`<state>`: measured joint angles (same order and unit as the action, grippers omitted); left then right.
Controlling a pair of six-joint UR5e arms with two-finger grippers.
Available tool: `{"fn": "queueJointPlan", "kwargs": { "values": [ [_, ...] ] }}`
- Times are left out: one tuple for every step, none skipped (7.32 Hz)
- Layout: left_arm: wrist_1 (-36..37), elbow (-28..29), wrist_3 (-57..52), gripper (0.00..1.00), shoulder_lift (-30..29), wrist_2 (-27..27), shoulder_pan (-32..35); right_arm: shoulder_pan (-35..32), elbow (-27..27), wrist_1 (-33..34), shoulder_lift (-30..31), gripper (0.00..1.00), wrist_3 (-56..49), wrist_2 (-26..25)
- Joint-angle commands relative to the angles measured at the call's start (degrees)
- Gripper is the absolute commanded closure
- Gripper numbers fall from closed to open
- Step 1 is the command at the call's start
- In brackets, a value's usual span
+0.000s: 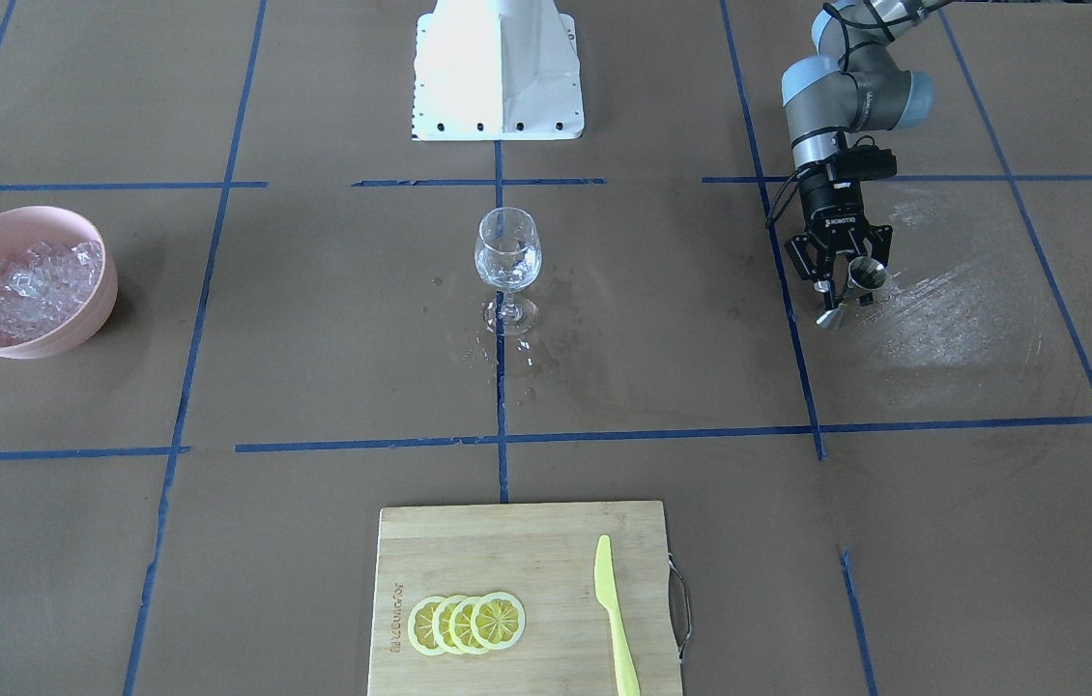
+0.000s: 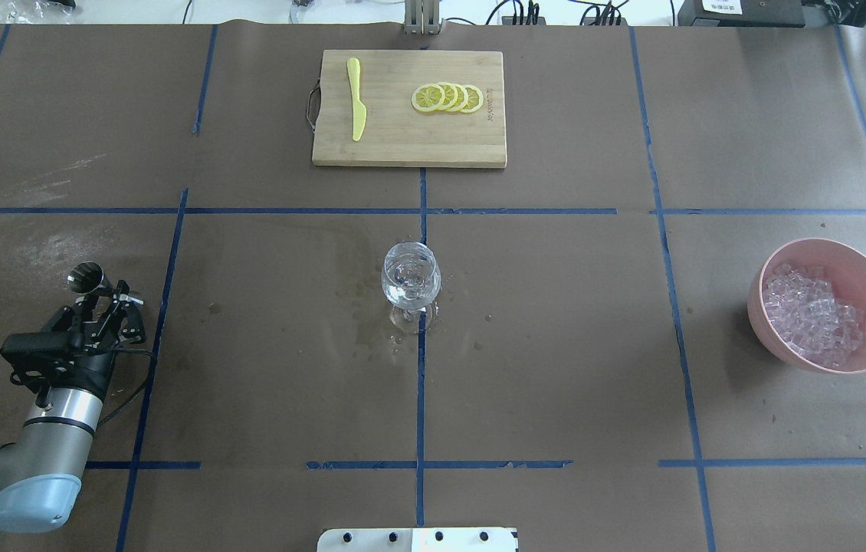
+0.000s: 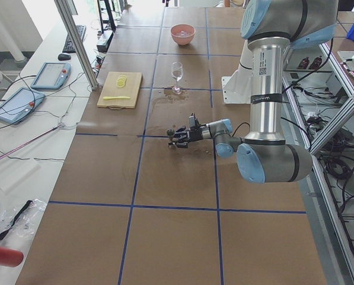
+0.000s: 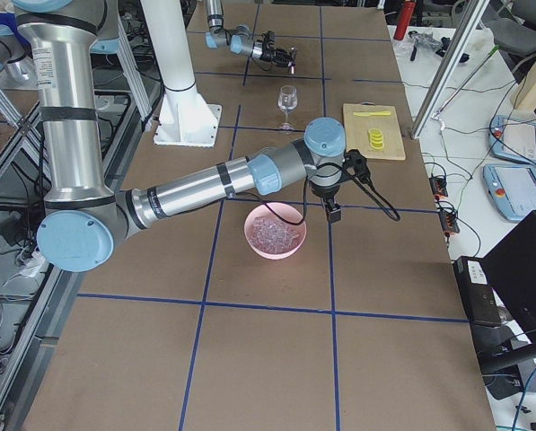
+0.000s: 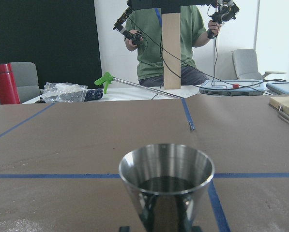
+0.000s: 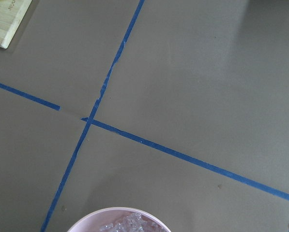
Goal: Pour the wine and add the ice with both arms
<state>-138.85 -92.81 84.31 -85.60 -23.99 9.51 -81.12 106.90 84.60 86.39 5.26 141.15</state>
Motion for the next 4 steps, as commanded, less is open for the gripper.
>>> {"fn": "queueJointPlan", "kwargs": {
  "values": [
    [-0.4,-0.4,-3.2,1.0,-0.1,0.0,0.1,0.0,0.1,0.0,0.1,0.0,0.2,0.0],
    [-4.6,-0.3,-5.8,1.0,0.0,0.0,0.1,0.0,0.0,0.0,0.1,0.0,0.3,0.0],
    [-11.4,-0.2,-11.0,1.0,0.1,-0.1,0.2,0.0,0.0,0.0,0.1,0.0,0.5,0.0],
    [-18.7,-0.3,-18.7,1.0,0.0,-0.6,0.8,0.1,0.0,0.0,0.0,0.0,1.1,0.0]
  ]
}}
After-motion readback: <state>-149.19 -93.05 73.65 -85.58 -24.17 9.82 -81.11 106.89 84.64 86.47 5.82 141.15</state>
